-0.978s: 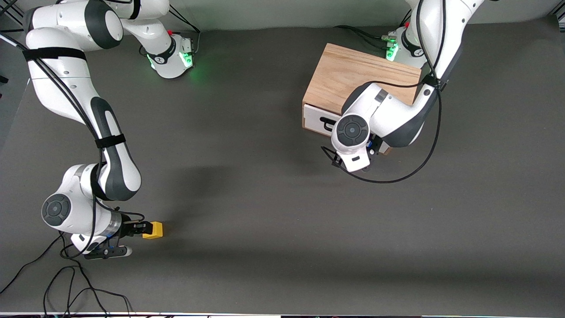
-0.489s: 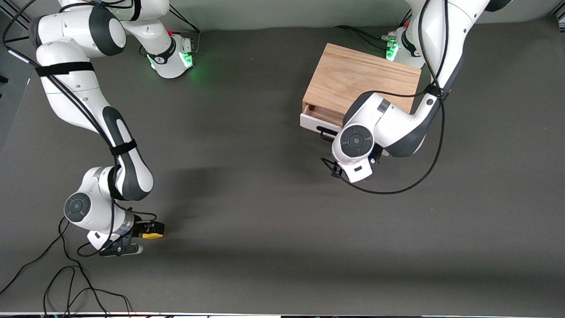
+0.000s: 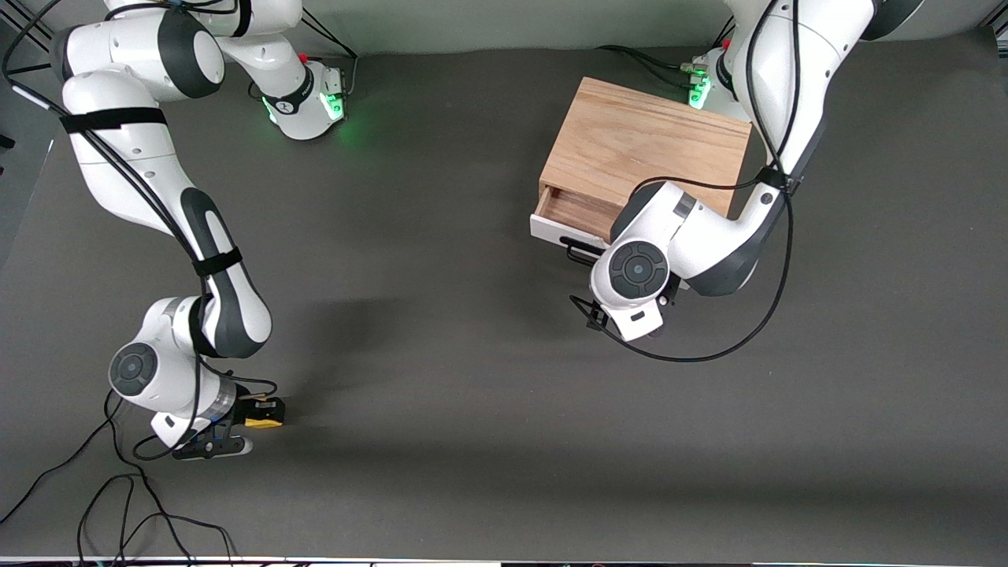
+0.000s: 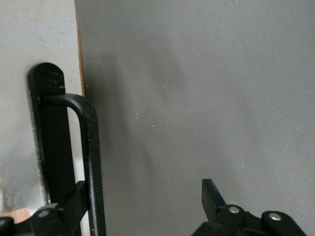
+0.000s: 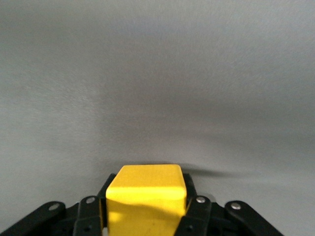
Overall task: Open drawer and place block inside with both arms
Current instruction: 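Lift the yellow cube with the right gripper toward the open drawer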
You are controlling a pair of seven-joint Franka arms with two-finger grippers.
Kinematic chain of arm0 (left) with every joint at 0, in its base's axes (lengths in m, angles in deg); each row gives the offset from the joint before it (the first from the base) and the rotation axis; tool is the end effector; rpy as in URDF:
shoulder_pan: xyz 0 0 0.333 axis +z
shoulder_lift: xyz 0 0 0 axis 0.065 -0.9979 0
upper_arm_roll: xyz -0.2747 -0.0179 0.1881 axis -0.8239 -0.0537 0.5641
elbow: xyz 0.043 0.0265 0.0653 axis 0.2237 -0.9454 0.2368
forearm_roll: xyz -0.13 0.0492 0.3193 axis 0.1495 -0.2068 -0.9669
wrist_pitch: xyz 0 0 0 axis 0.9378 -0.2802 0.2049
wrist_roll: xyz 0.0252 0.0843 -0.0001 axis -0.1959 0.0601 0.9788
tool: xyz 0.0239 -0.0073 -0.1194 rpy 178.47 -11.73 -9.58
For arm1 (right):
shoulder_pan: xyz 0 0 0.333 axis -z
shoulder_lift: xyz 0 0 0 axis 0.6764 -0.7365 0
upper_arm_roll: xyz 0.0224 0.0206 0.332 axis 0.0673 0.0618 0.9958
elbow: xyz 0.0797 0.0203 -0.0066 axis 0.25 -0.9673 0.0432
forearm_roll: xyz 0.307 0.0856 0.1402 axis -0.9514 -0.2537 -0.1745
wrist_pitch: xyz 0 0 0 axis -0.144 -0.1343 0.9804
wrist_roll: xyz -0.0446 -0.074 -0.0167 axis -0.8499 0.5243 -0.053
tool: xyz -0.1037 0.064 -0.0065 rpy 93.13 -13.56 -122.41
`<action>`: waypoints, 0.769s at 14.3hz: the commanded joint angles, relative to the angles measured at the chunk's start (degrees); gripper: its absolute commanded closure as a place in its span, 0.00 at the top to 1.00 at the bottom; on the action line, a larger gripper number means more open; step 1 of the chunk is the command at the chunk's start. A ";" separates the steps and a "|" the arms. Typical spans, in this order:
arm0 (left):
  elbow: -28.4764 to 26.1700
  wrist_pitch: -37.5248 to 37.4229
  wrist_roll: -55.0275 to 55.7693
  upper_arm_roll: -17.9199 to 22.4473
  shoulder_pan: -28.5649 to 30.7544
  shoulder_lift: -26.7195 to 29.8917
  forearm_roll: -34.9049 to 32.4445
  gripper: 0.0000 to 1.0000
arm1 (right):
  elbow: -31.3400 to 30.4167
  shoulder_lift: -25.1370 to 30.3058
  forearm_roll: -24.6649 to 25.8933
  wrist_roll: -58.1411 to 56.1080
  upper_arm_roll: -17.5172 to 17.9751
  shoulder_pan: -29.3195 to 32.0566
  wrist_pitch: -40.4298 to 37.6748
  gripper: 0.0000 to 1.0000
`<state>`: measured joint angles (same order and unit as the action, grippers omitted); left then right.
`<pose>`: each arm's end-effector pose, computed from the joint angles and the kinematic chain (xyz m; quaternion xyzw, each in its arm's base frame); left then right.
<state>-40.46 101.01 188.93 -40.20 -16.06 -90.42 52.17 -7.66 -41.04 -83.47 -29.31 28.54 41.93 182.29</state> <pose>0.5469 -0.3337 0.3227 -0.8147 -0.5673 0.0966 0.0705 0.7128 0.0120 0.2420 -0.9976 -0.0416 -0.0548 0.0088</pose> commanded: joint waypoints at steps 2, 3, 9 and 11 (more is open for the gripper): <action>4.26 3.69 1.57 0.07 -0.94 -2.59 -1.28 1.00 | 0.44 9.09 -0.90 -0.85 -0.02 -0.07 -9.80 0.00; 4.79 3.60 1.57 0.07 -0.94 -2.93 -1.28 1.00 | 1.23 10.93 -0.73 -0.93 -0.02 -0.16 -12.96 0.00; 5.67 5.97 1.57 0.07 -1.03 -3.99 -2.34 1.00 | 6.31 21.84 -0.99 0.64 0.33 -0.42 -30.98 0.00; 5.67 7.03 1.57 0.07 -1.29 -3.99 -3.30 1.00 | 12.19 22.38 -0.99 1.79 1.82 -0.42 -38.97 0.00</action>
<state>-38.07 104.46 188.93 -40.31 -16.16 -92.01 51.16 -0.80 -18.83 -83.63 -29.01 29.29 41.81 149.71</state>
